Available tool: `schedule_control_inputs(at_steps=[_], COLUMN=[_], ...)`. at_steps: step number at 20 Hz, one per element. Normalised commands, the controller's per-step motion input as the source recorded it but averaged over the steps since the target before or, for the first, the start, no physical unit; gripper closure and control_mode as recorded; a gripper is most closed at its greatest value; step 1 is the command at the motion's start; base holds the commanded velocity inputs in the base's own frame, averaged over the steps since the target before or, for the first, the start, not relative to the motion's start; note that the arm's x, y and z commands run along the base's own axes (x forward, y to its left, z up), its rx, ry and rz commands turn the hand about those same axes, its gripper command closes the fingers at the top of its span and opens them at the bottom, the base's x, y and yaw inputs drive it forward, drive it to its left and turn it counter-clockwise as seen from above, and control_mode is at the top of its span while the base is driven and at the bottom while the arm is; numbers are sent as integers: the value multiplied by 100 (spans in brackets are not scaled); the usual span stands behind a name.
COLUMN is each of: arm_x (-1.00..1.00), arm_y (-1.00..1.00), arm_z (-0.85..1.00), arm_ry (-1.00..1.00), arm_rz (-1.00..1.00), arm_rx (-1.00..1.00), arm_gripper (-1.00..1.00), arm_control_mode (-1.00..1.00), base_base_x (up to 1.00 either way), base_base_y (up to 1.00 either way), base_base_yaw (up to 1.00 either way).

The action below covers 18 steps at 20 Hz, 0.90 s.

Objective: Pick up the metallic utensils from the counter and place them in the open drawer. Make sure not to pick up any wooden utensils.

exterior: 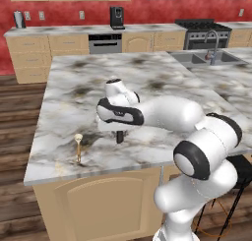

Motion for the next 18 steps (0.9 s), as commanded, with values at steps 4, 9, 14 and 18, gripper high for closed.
schedule_control_inputs(at_steps=[4, 9, 14, 18], arm_x=[-79, -82, -90, -83], arm_y=[-72, -84, -87, -65], arm_z=[96, 45, 20, 2], arm_ry=[7, 1, 0, -12], arm_rz=[-10, -8, -4, 3], arm_rx=[0, 0, 0, 3], arm_gripper=[100, 100, 100, 100], arm_control_mode=[-100, -100, -100, -100], base_base_x=[0, 0, 0, 0], base_base_y=[0, 0, 0, 0], base_base_yaw=[0, 0, 0, 0])
